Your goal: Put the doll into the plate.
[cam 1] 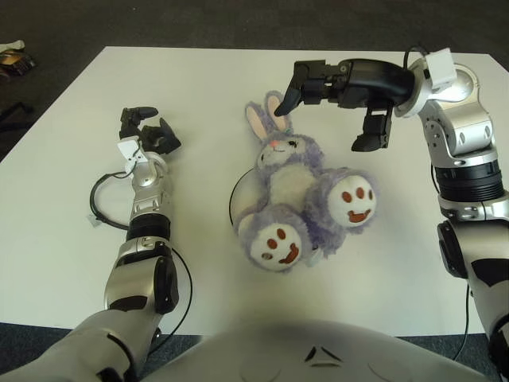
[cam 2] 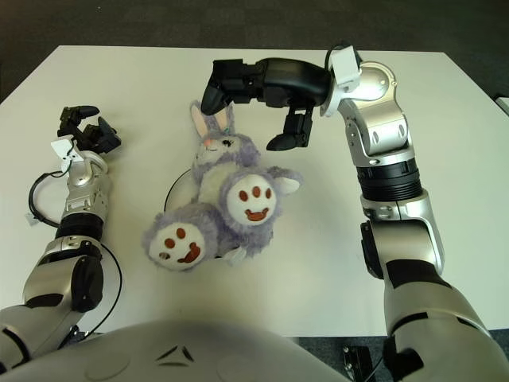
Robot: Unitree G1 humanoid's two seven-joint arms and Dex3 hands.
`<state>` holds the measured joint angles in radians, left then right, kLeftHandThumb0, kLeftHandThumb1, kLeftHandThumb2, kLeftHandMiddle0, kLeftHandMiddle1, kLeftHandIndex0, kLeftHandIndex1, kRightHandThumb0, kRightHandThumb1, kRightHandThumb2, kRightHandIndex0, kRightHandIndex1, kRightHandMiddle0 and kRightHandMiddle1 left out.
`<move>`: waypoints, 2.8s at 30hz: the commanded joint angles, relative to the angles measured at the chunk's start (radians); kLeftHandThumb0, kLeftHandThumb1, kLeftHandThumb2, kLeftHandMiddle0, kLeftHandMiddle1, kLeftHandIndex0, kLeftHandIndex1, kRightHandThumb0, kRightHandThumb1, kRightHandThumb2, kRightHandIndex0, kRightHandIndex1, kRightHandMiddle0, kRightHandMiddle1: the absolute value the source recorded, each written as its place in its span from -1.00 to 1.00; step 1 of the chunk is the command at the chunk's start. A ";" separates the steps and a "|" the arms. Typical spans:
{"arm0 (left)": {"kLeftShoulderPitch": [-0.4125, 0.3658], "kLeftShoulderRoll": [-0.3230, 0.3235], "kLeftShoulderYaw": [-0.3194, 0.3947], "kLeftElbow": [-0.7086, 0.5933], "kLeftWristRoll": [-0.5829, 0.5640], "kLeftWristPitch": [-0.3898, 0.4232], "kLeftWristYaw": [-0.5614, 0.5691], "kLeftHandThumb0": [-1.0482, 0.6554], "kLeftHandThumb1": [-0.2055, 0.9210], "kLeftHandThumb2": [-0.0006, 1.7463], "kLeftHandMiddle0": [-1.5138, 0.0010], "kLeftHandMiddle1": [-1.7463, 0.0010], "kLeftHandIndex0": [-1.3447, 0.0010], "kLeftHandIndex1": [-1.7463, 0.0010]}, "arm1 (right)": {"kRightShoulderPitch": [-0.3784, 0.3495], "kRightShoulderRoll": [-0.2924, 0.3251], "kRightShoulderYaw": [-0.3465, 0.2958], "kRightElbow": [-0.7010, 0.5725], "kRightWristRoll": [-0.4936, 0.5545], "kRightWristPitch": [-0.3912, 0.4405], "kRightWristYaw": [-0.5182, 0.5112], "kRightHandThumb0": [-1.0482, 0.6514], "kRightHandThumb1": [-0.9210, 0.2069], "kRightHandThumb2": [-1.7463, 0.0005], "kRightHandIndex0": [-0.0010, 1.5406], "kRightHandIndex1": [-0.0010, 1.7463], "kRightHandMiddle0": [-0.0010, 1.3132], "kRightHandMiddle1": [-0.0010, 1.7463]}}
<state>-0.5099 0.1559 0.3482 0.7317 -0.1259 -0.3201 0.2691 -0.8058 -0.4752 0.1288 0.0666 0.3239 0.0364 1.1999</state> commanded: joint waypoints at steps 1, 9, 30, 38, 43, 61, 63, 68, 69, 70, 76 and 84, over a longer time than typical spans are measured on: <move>0.029 -0.003 -0.006 0.044 0.011 0.020 0.013 0.22 -0.27 0.66 0.05 -1.00 0.30 -0.95 | -0.033 0.011 -0.012 0.056 0.014 -0.068 0.035 -0.39 0.27 -0.24 -0.90 -0.18 -1.00 0.41; 0.039 -0.014 -0.004 0.020 0.010 0.019 0.013 0.21 -0.30 0.67 0.03 -1.00 0.27 -0.92 | -0.087 0.018 -0.025 0.179 0.033 -0.132 0.118 -0.41 0.22 -0.23 -0.89 -0.18 -0.98 0.46; 0.064 -0.017 -0.034 -0.032 0.046 0.019 0.029 0.21 -0.27 0.66 0.03 -1.00 0.33 -0.95 | -0.101 0.084 -0.061 0.328 0.021 -0.315 0.126 -0.45 0.14 -0.18 -0.86 -0.22 -1.00 0.33; 0.065 -0.007 -0.047 -0.028 0.066 0.020 0.027 0.21 -0.27 0.67 0.02 -1.00 0.35 -0.97 | -0.108 0.066 -0.057 0.333 0.004 -0.278 0.102 -0.44 0.19 -0.18 -0.84 -0.22 -1.00 0.32; 0.066 -0.006 -0.047 -0.025 0.057 0.015 0.015 0.21 -0.25 0.66 0.11 -1.00 0.29 -0.98 | -0.117 0.052 -0.056 0.327 -0.005 -0.250 0.095 -0.40 0.26 -0.20 -0.85 -0.23 -1.00 0.29; 0.076 -0.010 -0.041 -0.038 0.046 0.021 0.010 0.22 -0.22 0.63 0.26 -1.00 0.18 -1.00 | -0.153 0.021 -0.067 0.378 -0.079 -0.148 -0.030 -0.17 0.38 -0.34 -0.99 -0.24 -1.00 0.22; 0.075 -0.008 -0.043 -0.034 0.050 0.017 0.013 0.22 -0.22 0.63 0.26 -1.00 0.19 -1.00 | -0.142 0.022 -0.070 0.369 -0.106 -0.160 -0.085 -0.19 0.36 -0.33 -1.00 -0.25 -1.00 0.21; 0.077 -0.012 -0.046 -0.041 0.057 0.030 0.024 0.22 -0.21 0.62 0.26 -1.00 0.19 -1.00 | -0.102 0.027 -0.085 0.317 -0.143 -0.124 -0.218 -0.13 0.32 -0.34 -0.99 -0.21 -1.00 0.22; 0.076 -0.012 -0.047 -0.040 0.060 0.027 0.028 0.22 -0.21 0.62 0.26 -1.00 0.19 -1.00 | -0.080 0.027 -0.084 0.274 -0.163 -0.114 -0.261 -0.13 0.31 -0.34 -1.00 -0.19 -1.00 0.23; 0.076 -0.013 -0.049 -0.039 0.063 0.024 0.031 0.22 -0.21 0.62 0.26 -1.00 0.19 -1.00 | -0.064 0.026 -0.082 0.242 -0.178 -0.106 -0.293 -0.14 0.30 -0.34 -0.99 -0.16 -1.00 0.23; 0.080 -0.014 -0.045 -0.049 0.053 0.034 0.021 0.22 -0.21 0.62 0.26 -1.00 0.19 -1.00 | -0.014 0.016 -0.063 0.118 -0.292 -0.062 -0.451 -0.23 0.21 -0.28 -0.96 -0.05 -1.00 0.24; 0.083 -0.018 -0.047 -0.055 0.051 0.036 0.015 0.22 -0.21 0.62 0.26 -1.00 0.19 -1.00 | 0.026 0.026 -0.063 0.119 -0.335 -0.019 -0.544 -0.32 0.07 -0.21 -0.89 0.07 -1.00 0.30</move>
<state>-0.4618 0.1523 0.3041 0.6664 -0.0695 -0.3119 0.2878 -0.8047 -0.4530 0.0679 0.1749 0.0022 0.0128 0.6803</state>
